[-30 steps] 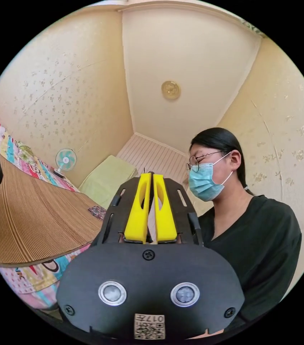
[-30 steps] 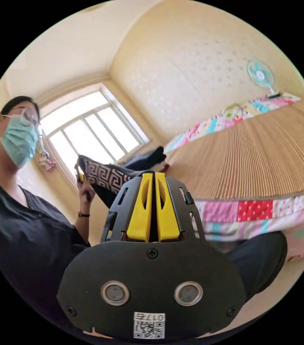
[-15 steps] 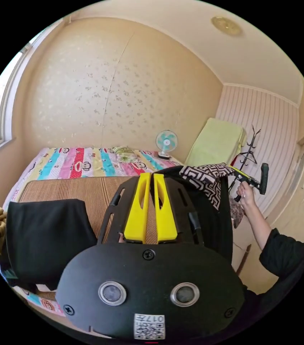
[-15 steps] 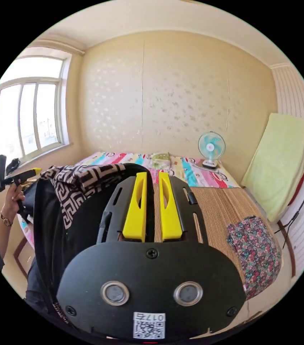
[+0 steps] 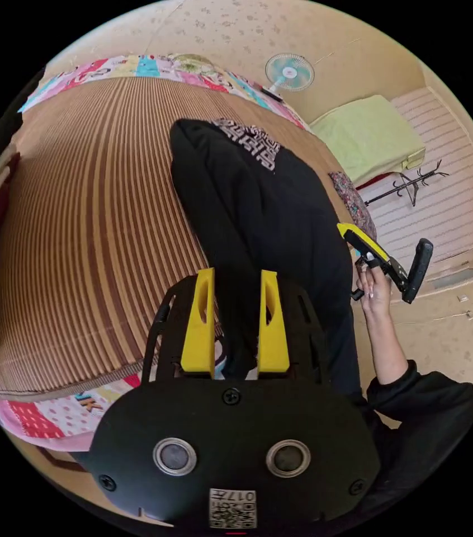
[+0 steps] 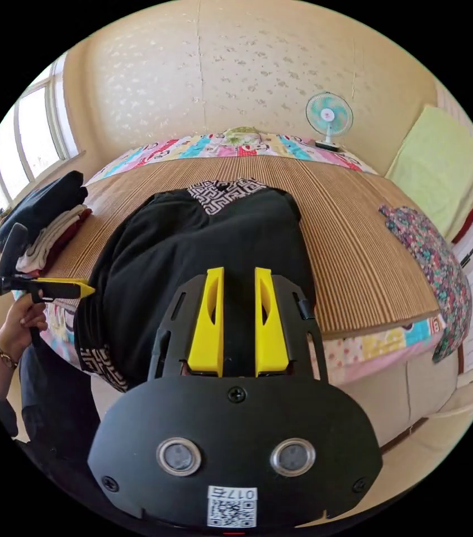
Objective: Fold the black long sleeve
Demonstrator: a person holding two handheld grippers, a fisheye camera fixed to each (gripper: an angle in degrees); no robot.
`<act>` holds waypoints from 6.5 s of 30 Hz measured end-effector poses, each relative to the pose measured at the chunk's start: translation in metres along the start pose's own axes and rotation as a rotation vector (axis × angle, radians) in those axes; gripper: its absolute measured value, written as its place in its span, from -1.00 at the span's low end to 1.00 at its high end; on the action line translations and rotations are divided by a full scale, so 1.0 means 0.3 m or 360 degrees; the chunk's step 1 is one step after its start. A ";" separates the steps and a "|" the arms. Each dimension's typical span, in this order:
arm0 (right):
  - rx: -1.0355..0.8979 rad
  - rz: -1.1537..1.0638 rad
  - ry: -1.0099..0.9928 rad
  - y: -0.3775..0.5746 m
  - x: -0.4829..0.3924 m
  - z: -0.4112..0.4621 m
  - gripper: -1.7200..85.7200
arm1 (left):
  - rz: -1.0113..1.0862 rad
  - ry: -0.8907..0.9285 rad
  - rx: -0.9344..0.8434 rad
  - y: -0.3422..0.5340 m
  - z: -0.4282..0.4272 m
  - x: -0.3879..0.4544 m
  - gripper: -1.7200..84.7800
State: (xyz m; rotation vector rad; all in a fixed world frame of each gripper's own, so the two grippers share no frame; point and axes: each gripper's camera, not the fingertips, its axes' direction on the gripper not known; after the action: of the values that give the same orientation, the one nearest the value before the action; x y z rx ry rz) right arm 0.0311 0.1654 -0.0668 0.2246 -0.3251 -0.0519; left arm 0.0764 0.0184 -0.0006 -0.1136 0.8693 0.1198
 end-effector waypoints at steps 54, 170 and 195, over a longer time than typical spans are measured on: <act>0.0135 0.0538 0.0141 -0.124 0.753 -0.597 -0.68 | -0.0442 -0.0230 0.0547 0.535 -0.353 -0.146 -0.76; 0.0351 0.0617 -0.0184 -0.610 0.407 -0.450 -0.88 | -0.0364 -0.0061 0.0686 0.775 -0.386 -0.117 -0.84; -0.0167 0.0785 -0.0132 -0.041 0.755 -0.423 -0.80 | 0.0434 -0.0665 -0.0063 -0.113 -0.080 -0.114 -0.81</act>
State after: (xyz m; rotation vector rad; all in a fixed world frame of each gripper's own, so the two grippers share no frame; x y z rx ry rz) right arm 0.2861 0.1604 -0.1163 0.0335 -0.4514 0.4087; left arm 0.0416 -0.0207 0.0119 -0.0045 0.4613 0.4016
